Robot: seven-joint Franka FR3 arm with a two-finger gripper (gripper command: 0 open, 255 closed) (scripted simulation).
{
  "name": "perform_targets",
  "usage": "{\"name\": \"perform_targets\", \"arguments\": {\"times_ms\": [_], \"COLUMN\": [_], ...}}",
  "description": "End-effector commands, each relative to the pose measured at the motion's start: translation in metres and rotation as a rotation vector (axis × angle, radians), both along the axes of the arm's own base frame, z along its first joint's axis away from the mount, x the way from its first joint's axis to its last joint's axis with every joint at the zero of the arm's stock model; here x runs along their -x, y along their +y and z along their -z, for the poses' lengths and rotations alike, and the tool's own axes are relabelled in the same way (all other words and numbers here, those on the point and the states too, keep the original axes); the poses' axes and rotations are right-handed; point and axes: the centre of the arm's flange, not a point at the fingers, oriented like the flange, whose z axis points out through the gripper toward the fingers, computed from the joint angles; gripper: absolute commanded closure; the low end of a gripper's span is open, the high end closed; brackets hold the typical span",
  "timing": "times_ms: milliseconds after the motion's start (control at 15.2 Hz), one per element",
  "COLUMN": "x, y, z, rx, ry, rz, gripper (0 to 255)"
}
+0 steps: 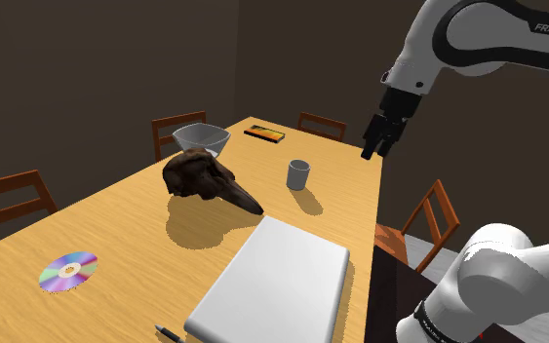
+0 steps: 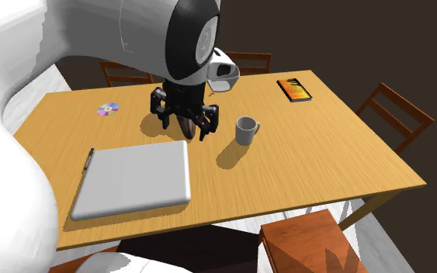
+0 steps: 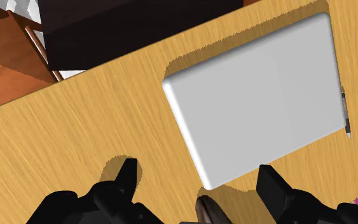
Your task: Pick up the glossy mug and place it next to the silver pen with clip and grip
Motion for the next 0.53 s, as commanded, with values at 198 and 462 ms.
{"name": "perform_targets", "arguments": {"times_ms": [198, 462], "x": [-0.027, -0.064], "y": [-0.006, -0.015], "z": [0.024, 0.056], "rx": [0.025, 0.058], "ry": [-0.015, -0.034], "rz": [-0.01, -0.023], "gripper": [0, 0]}}
